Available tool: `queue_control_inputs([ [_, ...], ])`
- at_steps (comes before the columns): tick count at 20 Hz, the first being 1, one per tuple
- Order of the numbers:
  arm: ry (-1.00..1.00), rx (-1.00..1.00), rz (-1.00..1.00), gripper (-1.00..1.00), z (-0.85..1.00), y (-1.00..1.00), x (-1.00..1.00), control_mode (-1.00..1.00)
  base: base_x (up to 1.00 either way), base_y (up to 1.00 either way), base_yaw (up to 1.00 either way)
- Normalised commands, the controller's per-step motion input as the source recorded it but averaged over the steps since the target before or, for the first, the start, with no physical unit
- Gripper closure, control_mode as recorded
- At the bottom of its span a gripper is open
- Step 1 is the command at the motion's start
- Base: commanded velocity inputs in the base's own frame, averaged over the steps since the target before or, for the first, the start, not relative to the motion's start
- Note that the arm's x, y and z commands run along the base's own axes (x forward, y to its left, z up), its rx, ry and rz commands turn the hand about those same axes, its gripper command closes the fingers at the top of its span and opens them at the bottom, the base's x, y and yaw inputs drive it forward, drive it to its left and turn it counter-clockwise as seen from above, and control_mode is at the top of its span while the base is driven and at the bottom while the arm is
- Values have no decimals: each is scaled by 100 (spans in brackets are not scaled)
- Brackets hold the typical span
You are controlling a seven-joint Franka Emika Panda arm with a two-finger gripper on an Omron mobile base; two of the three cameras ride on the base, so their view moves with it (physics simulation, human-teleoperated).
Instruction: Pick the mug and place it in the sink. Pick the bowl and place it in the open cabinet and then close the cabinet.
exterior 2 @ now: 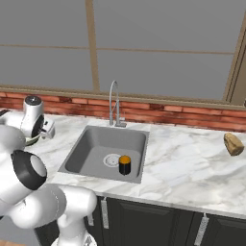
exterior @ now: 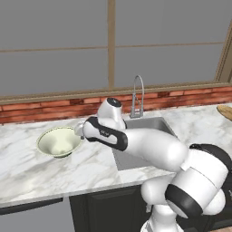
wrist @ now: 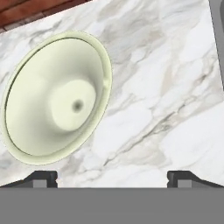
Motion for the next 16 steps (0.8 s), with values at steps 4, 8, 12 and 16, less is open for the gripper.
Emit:
queue_control_inputs([
  [4,9,0,0,-100,-23,12,29,-100,0,0,0],
  [8,8,0,0,-100,-20,18,26,-100,0,0,0],
  [12,5,0,0,-100,-14,21,25,-100,0,0,0],
  [16,2,0,0,-100,-16,16,24,-100,0,0,0],
])
